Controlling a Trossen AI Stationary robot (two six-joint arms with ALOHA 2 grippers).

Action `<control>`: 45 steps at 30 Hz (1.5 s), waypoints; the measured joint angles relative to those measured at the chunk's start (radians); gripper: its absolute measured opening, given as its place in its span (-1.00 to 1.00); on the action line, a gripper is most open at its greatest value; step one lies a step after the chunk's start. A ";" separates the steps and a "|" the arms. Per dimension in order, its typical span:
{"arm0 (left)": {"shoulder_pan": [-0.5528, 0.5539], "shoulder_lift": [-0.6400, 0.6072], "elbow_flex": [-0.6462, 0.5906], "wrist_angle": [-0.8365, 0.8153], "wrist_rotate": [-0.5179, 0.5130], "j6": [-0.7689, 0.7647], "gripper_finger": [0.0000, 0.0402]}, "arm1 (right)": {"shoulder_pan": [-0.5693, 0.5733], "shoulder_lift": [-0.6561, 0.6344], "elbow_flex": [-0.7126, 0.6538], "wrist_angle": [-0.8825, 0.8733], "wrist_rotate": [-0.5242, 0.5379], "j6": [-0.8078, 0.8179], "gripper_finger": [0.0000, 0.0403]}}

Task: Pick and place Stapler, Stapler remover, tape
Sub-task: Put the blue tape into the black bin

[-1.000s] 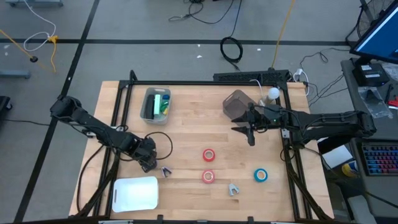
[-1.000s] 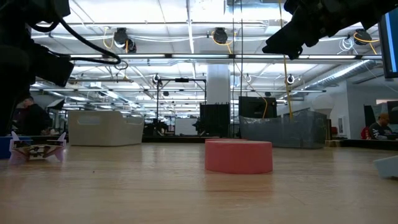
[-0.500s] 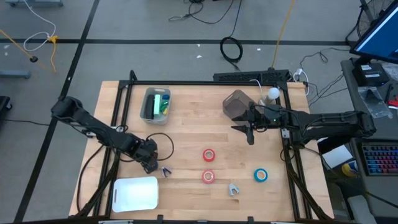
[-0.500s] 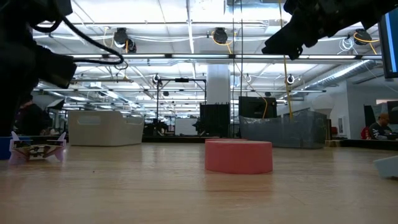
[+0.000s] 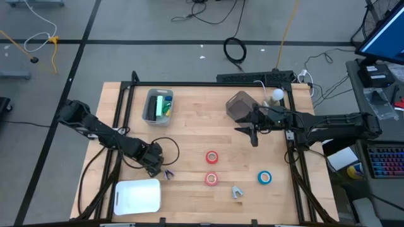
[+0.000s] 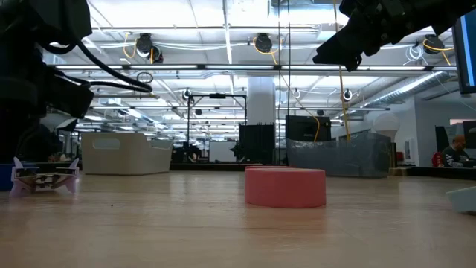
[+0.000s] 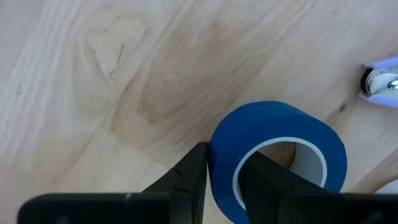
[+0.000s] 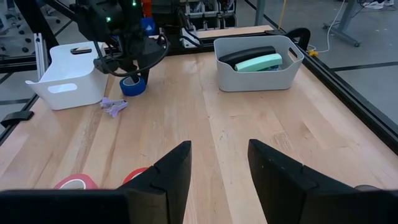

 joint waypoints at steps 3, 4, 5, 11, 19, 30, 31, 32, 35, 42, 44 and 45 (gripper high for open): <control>0.002 -0.020 0.000 -0.021 -0.031 -0.004 -0.65 | 0.000 0.000 0.000 0.001 0.000 0.000 -0.25; 0.005 -0.030 -0.001 -0.035 -0.036 -0.006 -0.70 | 0.000 0.000 0.000 0.001 0.000 0.000 -0.25; 0.009 -0.041 -0.003 -0.046 -0.038 -0.007 -0.76 | 0.000 0.000 0.000 0.001 0.000 0.000 -0.25; 0.043 -0.120 -0.007 -0.135 -0.119 -0.034 -0.81 | 0.000 0.000 0.000 0.002 0.000 0.000 -0.25; 0.107 -0.291 -0.006 -0.138 -0.219 -0.090 -0.78 | 0.000 0.000 0.000 0.039 -0.003 -0.001 -0.25; 0.198 -0.519 0.019 0.388 -0.527 0.120 -0.73 | 0.000 0.005 0.000 0.270 -0.152 0.052 -0.25; 0.207 -0.520 0.019 0.470 -0.547 0.170 -0.74 | 0.000 0.009 0.000 0.301 -0.180 0.052 -0.25; 0.219 -0.520 0.019 0.541 -0.556 0.214 -0.75 | 0.001 0.015 0.000 0.332 -0.197 0.052 -0.25; 0.259 -0.499 0.020 0.751 -0.558 0.305 -0.80 | 0.013 0.045 0.000 0.436 -0.213 -0.009 -0.25; 0.336 -0.382 0.021 1.053 -0.455 0.256 -0.74 | 0.062 0.160 0.005 0.604 -0.079 -0.292 -0.25; 0.354 -0.333 0.020 1.124 -0.400 0.184 -0.73 | 0.071 0.199 0.029 0.603 -0.049 -0.347 -0.25; 0.361 -0.310 0.020 1.159 -0.372 0.145 -0.74 | 0.076 0.218 0.045 0.605 -0.040 -0.377 -0.25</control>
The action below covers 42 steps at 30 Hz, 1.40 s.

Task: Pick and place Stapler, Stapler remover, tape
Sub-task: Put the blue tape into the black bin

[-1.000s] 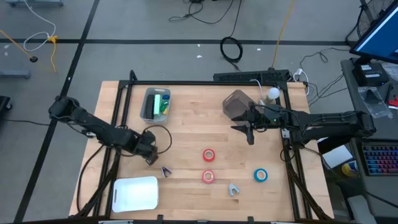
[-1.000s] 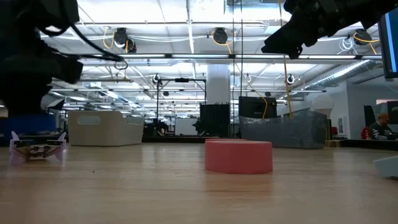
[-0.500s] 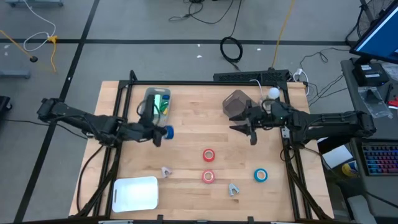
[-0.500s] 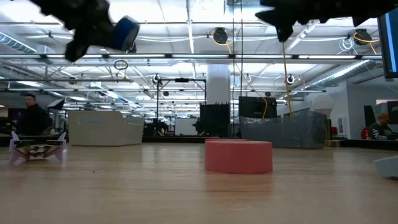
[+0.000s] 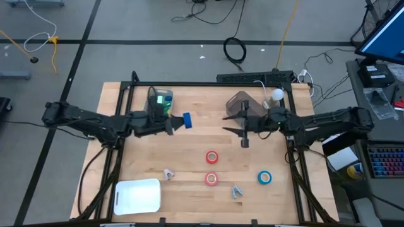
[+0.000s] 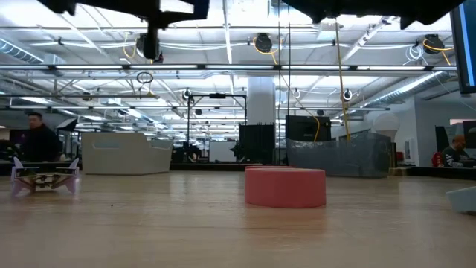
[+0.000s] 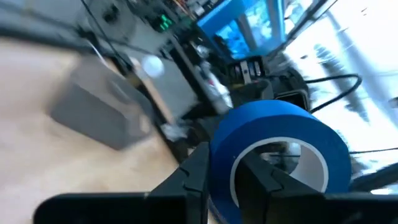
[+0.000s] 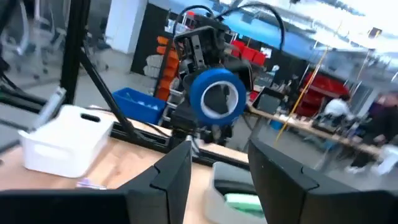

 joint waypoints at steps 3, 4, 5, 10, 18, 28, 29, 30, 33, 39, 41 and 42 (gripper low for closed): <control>0.012 0.069 0.000 0.101 0.080 -0.093 -0.80 | 0.017 0.056 0.055 -0.003 0.012 -0.106 -0.25; 0.015 0.093 0.007 0.118 0.101 -0.118 -0.80 | 0.022 0.074 0.072 -0.007 0.013 -0.143 -0.25; 0.016 0.117 0.019 0.127 0.121 -0.141 -0.80 | 0.025 0.089 0.090 -0.016 0.014 -0.176 -0.25; 0.017 0.209 0.105 0.130 0.211 -0.219 -0.75 | 0.031 0.149 0.166 -0.056 0.012 -0.296 -0.25; 0.031 0.305 0.220 0.058 0.302 -0.231 -0.79 | 0.031 0.168 0.206 -0.071 0.008 -0.371 -0.25; 0.052 0.332 0.285 -0.068 0.332 -0.249 -0.72 | 0.030 0.168 0.205 -0.104 0.009 -0.409 -0.25; 0.052 0.335 0.284 -0.074 0.333 -0.252 -0.73 | 0.030 0.168 0.205 -0.106 0.010 -0.415 -0.25; 0.052 0.335 0.284 -0.074 0.334 -0.253 -0.74 | 0.030 0.169 0.204 -0.107 0.010 -0.417 -0.25; 0.053 0.344 0.285 -0.068 0.338 -0.253 -0.79 | 0.029 0.168 0.204 -0.106 0.011 -0.417 -0.25; 0.056 0.345 0.285 -0.076 0.344 -0.258 -0.72 | 0.029 0.169 0.204 -0.109 0.013 -0.437 -0.31; 0.057 0.345 0.285 -0.071 0.343 -0.259 -0.71 | 0.029 0.169 0.204 -0.108 0.014 -0.443 -0.37; 0.059 0.345 0.285 -0.070 0.341 -0.260 -0.71 | 0.029 0.169 0.204 -0.108 0.014 -0.443 -0.41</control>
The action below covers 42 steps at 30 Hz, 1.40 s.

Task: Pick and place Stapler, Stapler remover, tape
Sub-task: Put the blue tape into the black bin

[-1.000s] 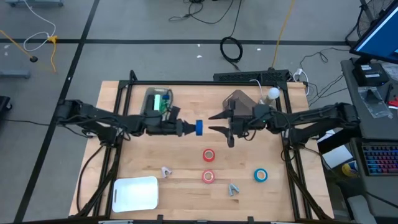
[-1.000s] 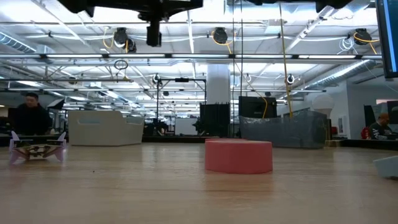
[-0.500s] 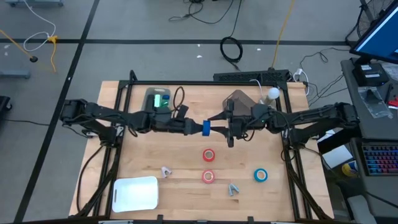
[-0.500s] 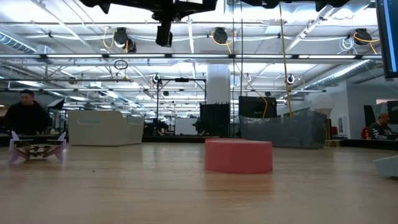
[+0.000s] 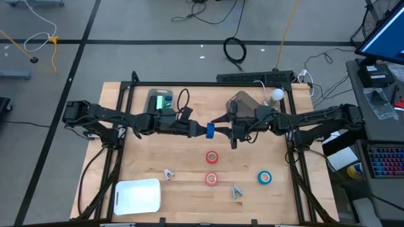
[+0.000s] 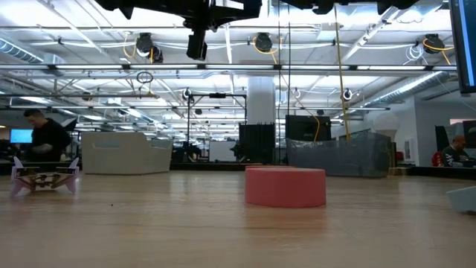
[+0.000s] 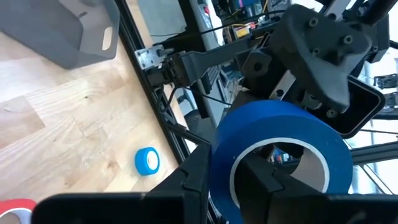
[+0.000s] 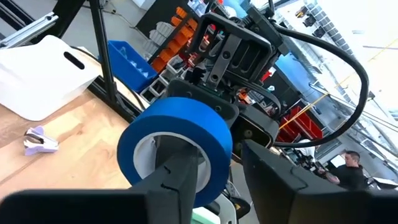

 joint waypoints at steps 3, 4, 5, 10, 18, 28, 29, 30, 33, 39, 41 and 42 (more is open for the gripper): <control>0.001 0.000 0.000 -0.001 0.000 0.001 -0.76 | 0.000 0.000 0.000 -0.008 0.000 0.000 -0.54; 0.001 0.000 0.000 0.000 0.000 0.003 -0.77 | 0.000 0.000 0.000 -0.007 0.000 0.000 -0.59; 0.001 0.000 0.000 0.001 -0.001 0.003 -0.78 | 0.000 0.000 0.000 -0.005 0.000 -0.001 -0.64; 0.000 0.000 0.000 0.001 0.000 -0.004 -0.71 | 0.000 0.000 0.000 -0.003 0.002 -0.005 -0.81; 0.009 0.000 -0.001 -0.009 -0.016 0.165 -0.45 | 0.001 0.000 0.000 -0.024 0.077 0.007 -0.84; 0.065 0.002 -0.003 -0.016 0.155 0.217 -0.14 | 0.002 -0.002 0.001 -0.079 0.140 0.018 -0.86; 0.071 0.002 -0.003 -0.026 0.166 0.217 -0.13 | 0.002 -0.002 0.001 -0.084 0.145 0.019 -0.86; 0.076 0.002 -0.003 -0.038 0.182 0.223 -0.12 | 0.002 -0.002 0.001 -0.090 0.146 0.018 -0.86; 0.097 0.002 -0.003 -0.084 0.237 0.260 -0.11 | 0.002 -0.002 0.001 -0.115 0.151 0.018 -0.86; 0.158 -0.014 -0.003 -0.141 0.325 0.331 -0.19 | 0.001 -0.002 0.001 -0.190 0.236 0.018 -0.86; 0.179 -0.035 -0.004 -0.177 0.356 0.360 -0.22 | -0.001 -0.001 0.001 -0.216 0.256 0.029 -0.86; 0.189 -0.043 -0.005 -0.180 0.366 0.374 -0.23 | -0.002 0.000 0.001 -0.225 0.258 0.036 -0.86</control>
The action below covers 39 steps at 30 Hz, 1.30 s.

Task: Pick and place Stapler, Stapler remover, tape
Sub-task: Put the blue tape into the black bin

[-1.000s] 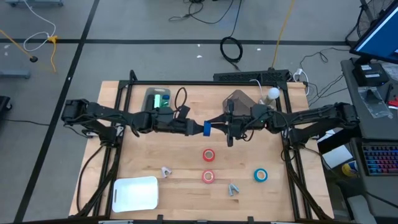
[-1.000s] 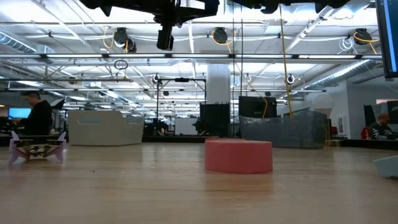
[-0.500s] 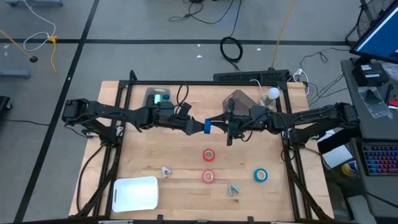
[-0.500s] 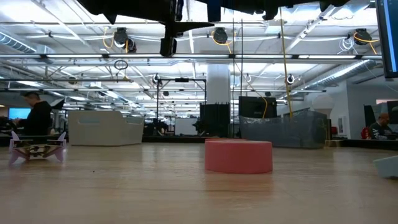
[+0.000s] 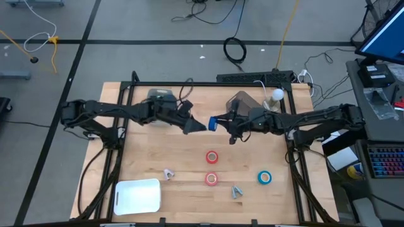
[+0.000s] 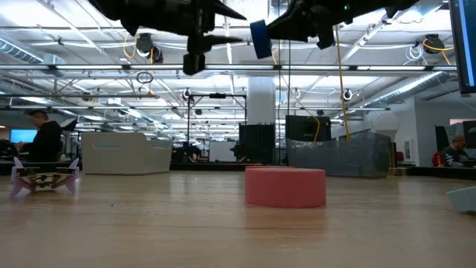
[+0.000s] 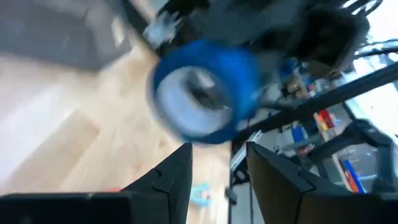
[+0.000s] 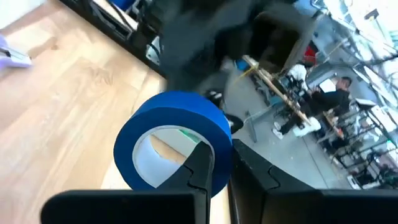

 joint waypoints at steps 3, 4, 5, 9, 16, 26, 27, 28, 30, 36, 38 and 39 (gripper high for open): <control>0.032 -0.016 0.005 -0.051 -0.001 0.044 -0.26 | 0.001 0.000 0.000 -0.018 0.033 0.014 -0.86; 0.043 -0.027 0.000 -0.101 -0.003 0.059 -0.27 | 0.002 -0.001 0.000 -0.031 0.047 0.014 -0.86; 0.052 -0.032 -0.002 -0.134 -0.007 0.077 -0.28 | 0.002 -0.001 0.000 -0.044 0.072 0.014 -0.86; 0.081 -0.048 0.002 -0.304 -0.064 0.137 -0.33 | -0.016 -0.001 0.000 -0.114 0.230 0.016 -0.86; 0.089 -0.053 0.002 -0.486 -0.240 0.195 -0.36 | -0.125 -0.001 0.000 -0.354 0.367 0.074 -0.86; 0.089 -0.054 0.002 -0.501 -0.314 0.245 -0.37 | -0.385 -0.001 0.000 -0.781 0.178 0.286 -0.86; 0.089 -0.054 0.002 -0.501 -0.322 0.245 -0.37 | -0.407 -0.001 0.000 -0.796 0.156 0.286 -0.86; 0.089 -0.054 0.002 -0.501 -0.333 0.245 -0.37 | -0.428 -0.001 0.000 -0.804 0.147 0.286 -0.85; 0.089 -0.054 0.002 -0.501 -0.358 0.245 -0.37 | -0.469 -0.001 0.000 -0.810 0.120 0.282 -0.85; 0.089 -0.054 0.002 -0.501 -0.385 0.245 -0.37 | -0.550 0.006 0.000 -0.862 0.021 0.253 -0.85; 0.089 -0.054 0.002 -0.501 -0.386 0.245 -0.37 | -0.562 0.013 0.000 -0.895 0.018 0.237 -0.84; 0.089 -0.054 0.002 -0.501 -0.386 0.245 -0.37 | -0.567 0.016 0.000 -0.910 0.017 0.230 -0.84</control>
